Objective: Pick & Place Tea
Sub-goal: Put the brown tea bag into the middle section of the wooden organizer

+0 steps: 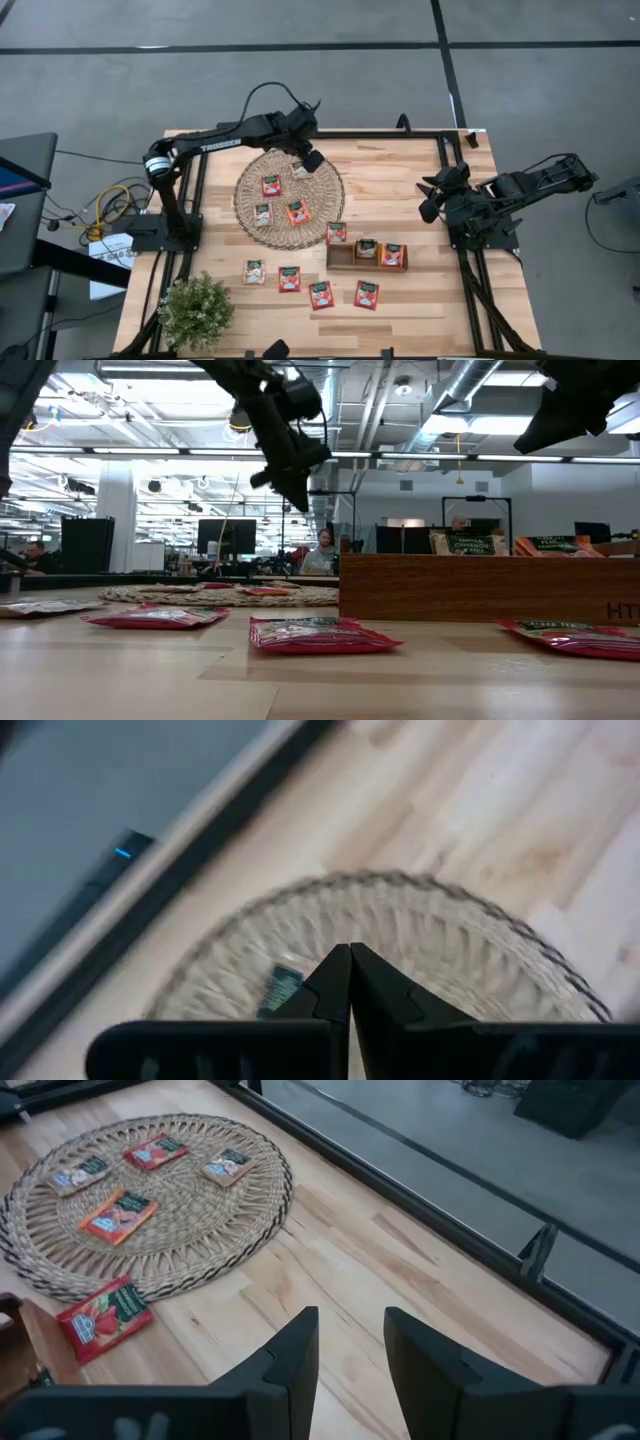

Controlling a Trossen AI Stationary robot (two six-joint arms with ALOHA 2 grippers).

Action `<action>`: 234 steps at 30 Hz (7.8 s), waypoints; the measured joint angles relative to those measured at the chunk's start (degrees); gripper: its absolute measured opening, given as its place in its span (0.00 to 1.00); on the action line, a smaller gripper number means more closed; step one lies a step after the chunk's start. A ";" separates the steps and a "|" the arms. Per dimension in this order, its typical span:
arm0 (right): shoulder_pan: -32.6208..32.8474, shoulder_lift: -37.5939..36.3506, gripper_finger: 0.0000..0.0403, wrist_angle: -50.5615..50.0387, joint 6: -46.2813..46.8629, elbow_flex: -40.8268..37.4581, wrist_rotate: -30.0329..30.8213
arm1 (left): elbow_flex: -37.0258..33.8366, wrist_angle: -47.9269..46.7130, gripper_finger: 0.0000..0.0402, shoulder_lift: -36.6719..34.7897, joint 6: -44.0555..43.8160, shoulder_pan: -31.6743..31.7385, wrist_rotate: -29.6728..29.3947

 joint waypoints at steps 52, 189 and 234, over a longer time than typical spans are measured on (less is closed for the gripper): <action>-0.02 0.06 0.27 3.15 -0.11 0.00 -0.48 | 0.06 -4.67 0.39 11.23 -4.43 8.45 8.74; -16.33 12.13 0.43 41.42 -22.34 0.00 -23.99 | 1.81 8.50 0.00 -3.73 9.10 -14.26 0.02; -30.58 31.13 0.22 60.10 -26.80 5.53 -44.24 | 1.86 10.26 0.00 -3.77 19.83 -24.57 -19.39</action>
